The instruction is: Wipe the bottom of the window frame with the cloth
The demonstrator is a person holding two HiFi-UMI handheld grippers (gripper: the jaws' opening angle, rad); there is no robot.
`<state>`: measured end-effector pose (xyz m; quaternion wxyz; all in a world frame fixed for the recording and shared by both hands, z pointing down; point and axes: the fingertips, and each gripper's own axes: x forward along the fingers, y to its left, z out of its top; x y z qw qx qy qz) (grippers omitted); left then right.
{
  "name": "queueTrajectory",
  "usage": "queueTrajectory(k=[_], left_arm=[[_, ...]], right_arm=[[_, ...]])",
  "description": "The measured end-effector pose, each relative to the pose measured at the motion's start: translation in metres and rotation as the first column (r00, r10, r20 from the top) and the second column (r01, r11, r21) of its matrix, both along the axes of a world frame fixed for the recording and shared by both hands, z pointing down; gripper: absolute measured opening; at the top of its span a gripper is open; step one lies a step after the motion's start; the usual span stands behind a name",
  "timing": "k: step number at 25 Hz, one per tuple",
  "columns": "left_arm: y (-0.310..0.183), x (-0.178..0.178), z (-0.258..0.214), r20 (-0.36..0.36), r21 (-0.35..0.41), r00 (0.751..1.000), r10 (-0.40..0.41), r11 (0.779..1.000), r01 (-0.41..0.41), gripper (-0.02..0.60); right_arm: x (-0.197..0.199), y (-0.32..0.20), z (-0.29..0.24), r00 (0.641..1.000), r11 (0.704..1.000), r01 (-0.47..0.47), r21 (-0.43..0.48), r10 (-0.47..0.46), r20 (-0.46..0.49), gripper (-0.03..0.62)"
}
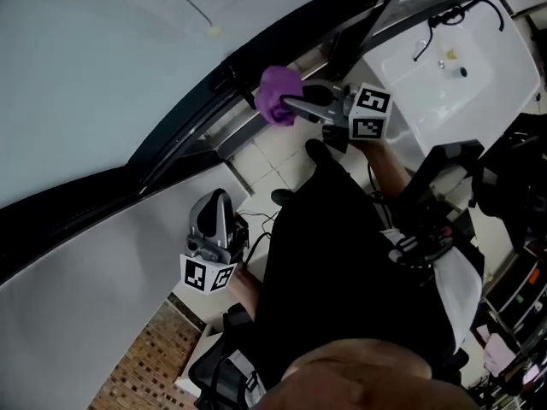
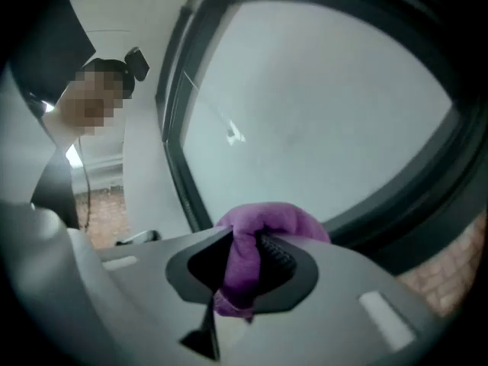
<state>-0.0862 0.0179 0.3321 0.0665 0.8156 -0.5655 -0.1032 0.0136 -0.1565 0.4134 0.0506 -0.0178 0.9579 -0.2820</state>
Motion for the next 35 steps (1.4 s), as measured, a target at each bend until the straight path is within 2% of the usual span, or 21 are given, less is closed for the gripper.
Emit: queueTrajectory(k=[1,2,3,5,6,7,8,10,11,13,16,18,19,21,22,23,25,29,32,34,35], left_arm=[[-0.002,0.003,-0.002,0.007,-0.005,1.0,0.007,1.0,-0.007,0.003],[-0.002,0.006,-0.003,0.012,-0.01,1.0,0.01,1.0,-0.01,0.003],[-0.001,0.009,-0.003,0.015,-0.014,1.0,0.011,1.0,-0.011,0.003],[-0.001,0.017,-0.001,0.016,-0.022,1.0,0.008,1.0,-0.007,0.003],[-0.005,0.023,-0.001,0.017,-0.027,1.0,0.004,1.0,-0.004,0.003],[-0.008,0.027,-0.002,0.019,-0.032,1.0,0.002,1.0,-0.002,0.003],[-0.011,0.029,-0.003,0.021,-0.034,1.0,0.002,0.999,-0.001,0.003],[-0.01,0.027,-0.004,0.022,-0.034,1.0,0.003,0.999,-0.002,0.003],[-0.008,0.025,-0.003,0.021,-0.035,1.0,0.003,0.999,-0.002,0.003],[-0.008,0.023,0.002,0.019,-0.04,1.0,0.004,0.999,-0.004,0.003],[-0.011,0.025,0.004,0.02,-0.04,1.0,0.017,0.999,-0.016,0.003],[-0.015,0.028,0.002,0.022,-0.036,0.999,0.025,0.999,-0.025,0.003],[-0.017,0.029,0.001,0.024,-0.035,0.999,0.027,0.999,-0.026,0.003],[-0.018,0.03,-0.001,0.028,-0.034,0.999,0.027,0.999,-0.026,0.003],[-0.018,0.03,-0.002,0.029,-0.033,0.999,0.026,0.999,-0.025,0.003],[-0.017,0.031,-0.002,0.029,-0.033,0.999,0.024,0.999,-0.023,0.003],[-0.015,0.033,-0.001,0.029,-0.035,0.999,0.017,0.999,-0.016,0.003],[-0.009,0.033,0.0,0.027,-0.032,1.0,-0.012,0.999,0.013,0.003],[-0.004,0.028,-0.003,0.031,-0.027,0.999,-0.039,0.999,0.04,0.003],[-0.001,0.025,-0.005,0.032,-0.022,0.998,-0.052,0.998,0.053,0.003],[0.0,0.023,-0.005,0.029,-0.02,0.998,-0.057,0.998,0.057,0.003]], right_arm=[[-0.005,-0.023,-0.01,0.996,0.991,-0.086,0.099,0.086,0.0,0.064],[-0.016,-0.039,-0.012,0.986,0.95,-0.139,0.279,0.16,-0.054,0.064],[-0.032,-0.05,-0.009,0.966,0.86,-0.134,0.493,0.224,-0.128,0.066],[-0.069,-0.064,0.007,0.92,0.613,0.017,0.79,0.299,-0.253,0.066],[-0.082,-0.067,0.014,0.909,0.516,0.104,0.85,0.298,-0.292,0.066],[-0.09,-0.068,0.019,0.907,0.443,0.173,0.88,0.277,-0.318,0.059],[-0.092,-0.065,0.021,0.91,0.392,0.222,0.893,0.246,-0.334,0.058],[-0.083,-0.046,0.021,0.922,0.341,0.282,0.897,0.16,-0.351,0.063],[-0.076,-0.032,0.021,0.928,0.331,0.301,0.894,0.114,-0.354,0.063],[-0.057,-0.002,0.024,0.933,0.347,0.332,0.877,0.02,-0.361,0.063],[-0.014,0.057,0.024,0.888,0.415,0.459,0.785,-0.219,-0.404,0.063],[0.007,0.079,0.007,0.873,0.481,0.474,0.738,-0.364,-0.324,0.063],[0.008,0.071,-0.007,0.899,0.542,0.415,0.73,-0.368,-0.237,0.064],[-0.004,0.024,-0.028,0.976,0.722,0.209,0.66,-0.193,-0.099,0.064],[-0.015,-0.007,-0.031,0.994,0.786,0.099,0.61,-0.048,-0.1,0.064],[-0.029,-0.036,-0.029,0.986,0.804,0.013,0.595,0.087,-0.14,0.064],[-0.063,-0.071,-0.016,0.94,0.755,-0.026,0.656,0.241,-0.24,0.064],[-0.111,-0.07,0.027,0.863,0.671,0.181,0.719,0.242,-0.444,0.061],[-0.099,-0.072,0.035,0.798,0.638,0.268,0.722,0.272,-0.537,0.061],[-0.079,-0.087,0.034,0.725,0.593,0.292,0.751,0.375,-0.578,0.063],[-0.071,-0.093,0.029,0.714,0.581,0.276,0.766,0.41,-0.568,0.063]])
